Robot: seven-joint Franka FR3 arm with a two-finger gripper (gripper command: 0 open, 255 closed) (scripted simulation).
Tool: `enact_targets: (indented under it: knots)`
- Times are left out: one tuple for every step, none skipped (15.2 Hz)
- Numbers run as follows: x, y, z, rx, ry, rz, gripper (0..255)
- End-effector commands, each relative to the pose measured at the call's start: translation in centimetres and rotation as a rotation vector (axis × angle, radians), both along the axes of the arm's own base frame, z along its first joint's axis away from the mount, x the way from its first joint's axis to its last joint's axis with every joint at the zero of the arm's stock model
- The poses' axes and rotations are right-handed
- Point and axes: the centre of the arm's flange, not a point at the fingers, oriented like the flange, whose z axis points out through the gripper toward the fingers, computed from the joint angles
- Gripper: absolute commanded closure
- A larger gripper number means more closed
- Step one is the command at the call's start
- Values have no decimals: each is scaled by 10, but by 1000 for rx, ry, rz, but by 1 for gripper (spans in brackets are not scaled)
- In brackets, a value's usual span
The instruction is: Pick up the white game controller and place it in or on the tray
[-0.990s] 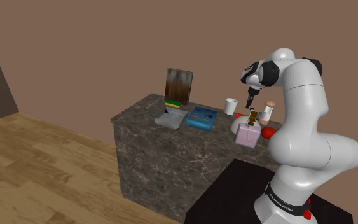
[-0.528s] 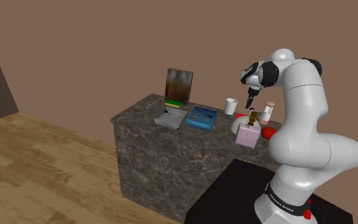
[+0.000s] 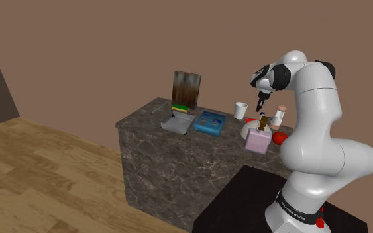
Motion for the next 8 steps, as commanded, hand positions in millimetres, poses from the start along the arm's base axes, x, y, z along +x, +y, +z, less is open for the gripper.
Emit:
enact_targets:
  knots:
    - [0,0,0,0,0,0,255]
    - [0,0,0,0,0,0,255]
    - [0,0,0,0,0,0,255]
    - [0,0,0,0,0,0,0]
    - [-11,-7,-7,18,10,108,0]
    - [-22,-15,-15,37,20,216,0]
    - [-31,-24,-22,55,29,324,0]
    - [-40,-34,-30,74,39,432,0]
